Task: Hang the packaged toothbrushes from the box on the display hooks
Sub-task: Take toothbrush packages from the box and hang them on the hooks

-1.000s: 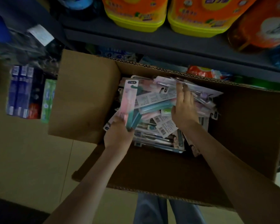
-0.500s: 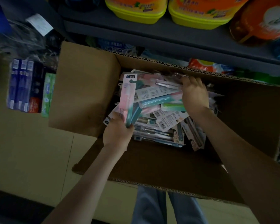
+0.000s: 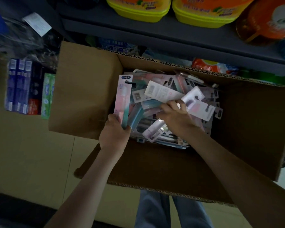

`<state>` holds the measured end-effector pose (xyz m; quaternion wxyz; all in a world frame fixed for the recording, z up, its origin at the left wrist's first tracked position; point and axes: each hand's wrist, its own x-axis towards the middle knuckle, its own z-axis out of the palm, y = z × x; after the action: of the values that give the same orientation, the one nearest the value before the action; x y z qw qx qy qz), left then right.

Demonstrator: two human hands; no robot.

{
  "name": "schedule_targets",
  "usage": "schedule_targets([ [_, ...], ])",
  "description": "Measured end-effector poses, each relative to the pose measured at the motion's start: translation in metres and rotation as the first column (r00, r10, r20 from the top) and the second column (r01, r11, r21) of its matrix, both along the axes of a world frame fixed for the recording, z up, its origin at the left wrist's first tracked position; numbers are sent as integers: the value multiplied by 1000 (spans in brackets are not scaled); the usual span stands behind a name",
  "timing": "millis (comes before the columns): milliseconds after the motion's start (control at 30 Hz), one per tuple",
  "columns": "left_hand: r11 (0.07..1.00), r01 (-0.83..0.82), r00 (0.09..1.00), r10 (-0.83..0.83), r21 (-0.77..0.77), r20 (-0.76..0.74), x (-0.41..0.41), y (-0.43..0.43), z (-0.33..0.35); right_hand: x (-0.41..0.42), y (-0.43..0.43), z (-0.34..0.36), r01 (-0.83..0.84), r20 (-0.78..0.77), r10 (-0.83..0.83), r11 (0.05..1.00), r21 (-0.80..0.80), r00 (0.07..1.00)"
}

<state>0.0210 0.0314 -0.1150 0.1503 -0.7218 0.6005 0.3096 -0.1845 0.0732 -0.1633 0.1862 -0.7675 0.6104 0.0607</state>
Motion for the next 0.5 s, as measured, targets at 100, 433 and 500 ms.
schedule_targets([
  [100,998,49,997,-51,40,55,-3,1,-6,10,2,-10,221,-75,-225,973,-60,971],
  [433,983,165,983,-170,85,63,-24,3,-14,44,-6,-12,874,65,-997,1,487,-35],
  [500,978,198,977,-202,68,63,-29,3,-14,46,-14,-14,864,71,-988,-82,497,-135],
])
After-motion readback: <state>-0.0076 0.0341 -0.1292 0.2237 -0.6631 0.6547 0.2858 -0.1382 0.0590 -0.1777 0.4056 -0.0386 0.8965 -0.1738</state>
